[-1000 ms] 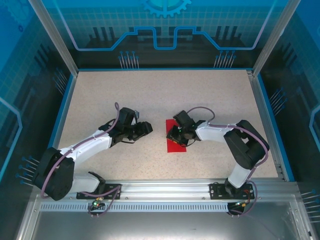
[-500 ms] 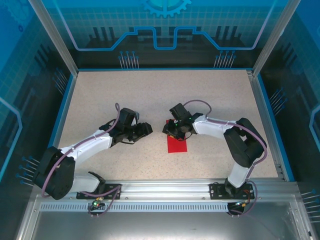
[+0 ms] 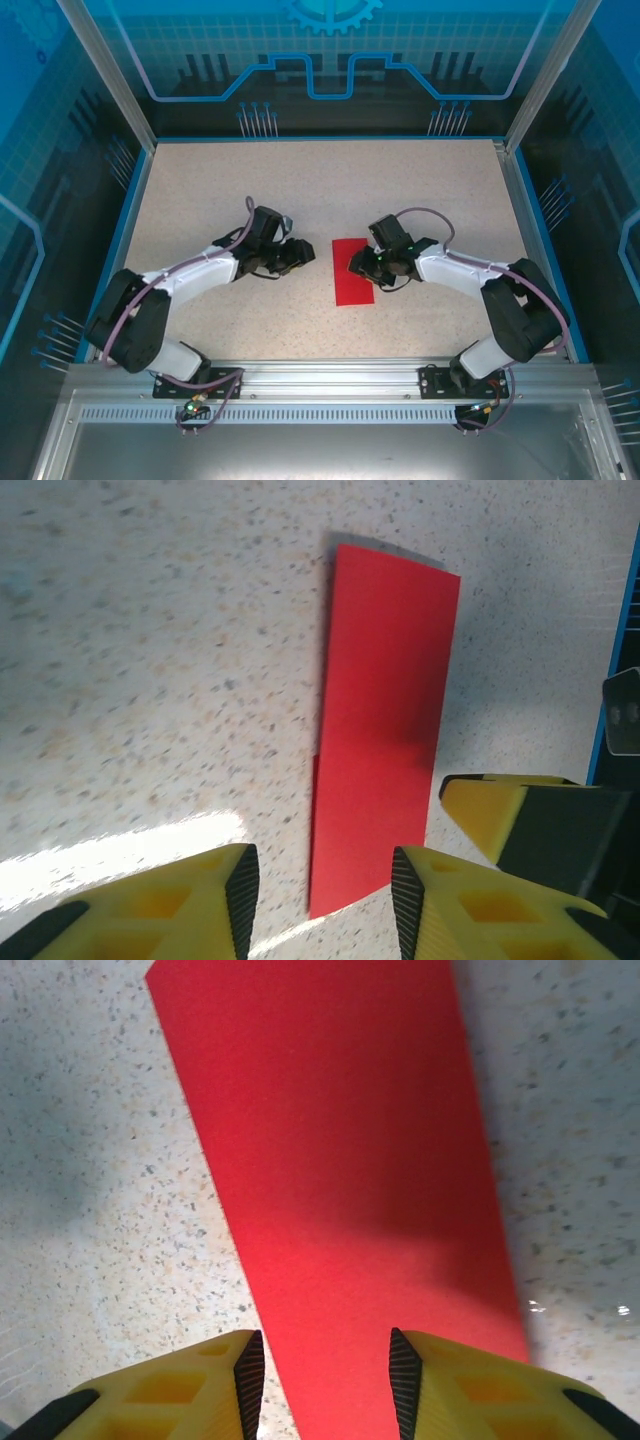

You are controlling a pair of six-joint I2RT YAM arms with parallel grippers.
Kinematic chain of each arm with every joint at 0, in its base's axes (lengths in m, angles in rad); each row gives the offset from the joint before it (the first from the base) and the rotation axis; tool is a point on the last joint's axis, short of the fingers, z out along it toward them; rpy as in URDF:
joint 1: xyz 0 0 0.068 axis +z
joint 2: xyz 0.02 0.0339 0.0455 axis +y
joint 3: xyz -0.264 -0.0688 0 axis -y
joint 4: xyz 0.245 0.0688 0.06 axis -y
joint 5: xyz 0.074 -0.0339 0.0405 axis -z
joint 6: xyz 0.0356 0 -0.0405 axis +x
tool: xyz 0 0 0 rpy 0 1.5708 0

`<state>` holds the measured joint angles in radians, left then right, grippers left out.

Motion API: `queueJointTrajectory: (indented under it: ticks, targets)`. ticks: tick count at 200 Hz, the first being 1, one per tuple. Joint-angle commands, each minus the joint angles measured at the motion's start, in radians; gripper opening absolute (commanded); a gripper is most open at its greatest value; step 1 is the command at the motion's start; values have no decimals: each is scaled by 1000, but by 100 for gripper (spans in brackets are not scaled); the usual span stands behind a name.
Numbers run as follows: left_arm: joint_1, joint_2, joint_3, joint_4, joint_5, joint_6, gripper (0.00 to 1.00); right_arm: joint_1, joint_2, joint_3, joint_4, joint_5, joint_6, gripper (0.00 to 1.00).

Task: Fold a paper plane with a square sheet of paper (pick it up from the middle)
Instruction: Third fold the triangle at the center of the table.

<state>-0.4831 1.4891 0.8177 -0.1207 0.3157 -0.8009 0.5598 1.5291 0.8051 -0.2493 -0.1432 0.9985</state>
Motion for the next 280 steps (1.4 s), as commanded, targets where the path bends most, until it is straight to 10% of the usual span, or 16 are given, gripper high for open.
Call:
queueJointTrajectory:
  ticks: [1,122,280]
  targets:
    - [-31,56,69,35,41,38,40,-17,-19,-27,5,-37,-89,40]
    - [-107,405,315,68,138,33,31,-138,-113,-170,36,-88,-140,47]
    - [-109,491,268,64,69,34,25,-146,-21,-126,48,-173,-226,54]
